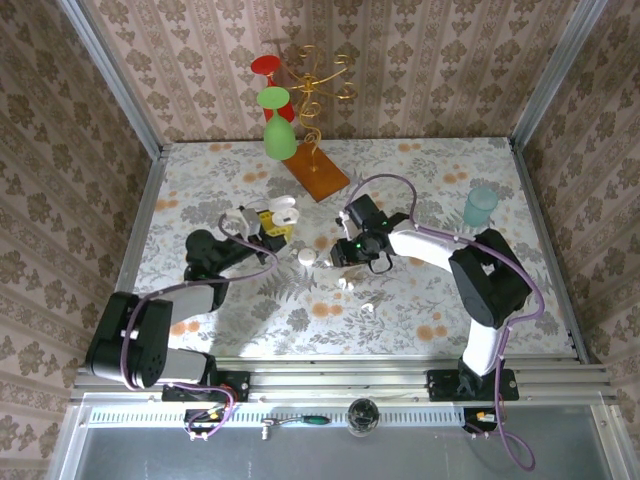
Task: Insert the wireless bluetooth earbuds into the charging case
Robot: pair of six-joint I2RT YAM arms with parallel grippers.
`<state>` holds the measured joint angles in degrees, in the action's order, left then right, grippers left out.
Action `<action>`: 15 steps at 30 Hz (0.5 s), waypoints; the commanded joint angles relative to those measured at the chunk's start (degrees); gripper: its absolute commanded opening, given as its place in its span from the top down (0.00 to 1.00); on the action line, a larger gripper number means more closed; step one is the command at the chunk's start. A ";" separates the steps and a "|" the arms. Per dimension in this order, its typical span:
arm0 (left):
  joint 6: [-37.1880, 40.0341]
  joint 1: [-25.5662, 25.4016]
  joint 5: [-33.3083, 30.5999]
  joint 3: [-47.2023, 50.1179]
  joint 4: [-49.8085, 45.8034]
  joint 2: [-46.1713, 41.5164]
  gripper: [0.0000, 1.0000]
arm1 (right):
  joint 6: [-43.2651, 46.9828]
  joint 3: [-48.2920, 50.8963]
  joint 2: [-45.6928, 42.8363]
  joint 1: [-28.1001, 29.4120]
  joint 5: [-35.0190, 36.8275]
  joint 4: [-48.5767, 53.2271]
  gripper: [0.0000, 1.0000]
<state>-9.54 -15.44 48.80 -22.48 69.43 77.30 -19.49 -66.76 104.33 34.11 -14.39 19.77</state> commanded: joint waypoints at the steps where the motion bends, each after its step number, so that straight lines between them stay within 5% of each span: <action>1: 1.24 1.95 -1.11 -2.11 -6.73 -4.00 0.68 | 4.00 -2.20 -0.62 3.05 11.10 1.97 0.63; 5: 4.81 5.79 -2.47 -3.59 -13.76 -7.07 0.68 | 6.57 -3.36 0.54 6.89 19.49 2.27 0.63; 15: 4.35 12.49 -2.86 -5.93 -13.19 -7.24 0.68 | 11.70 -9.53 6.72 12.70 30.84 6.75 0.57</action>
<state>-6.63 -3.73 46.39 -25.61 57.19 70.87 -10.26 -74.02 109.14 46.35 9.89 22.90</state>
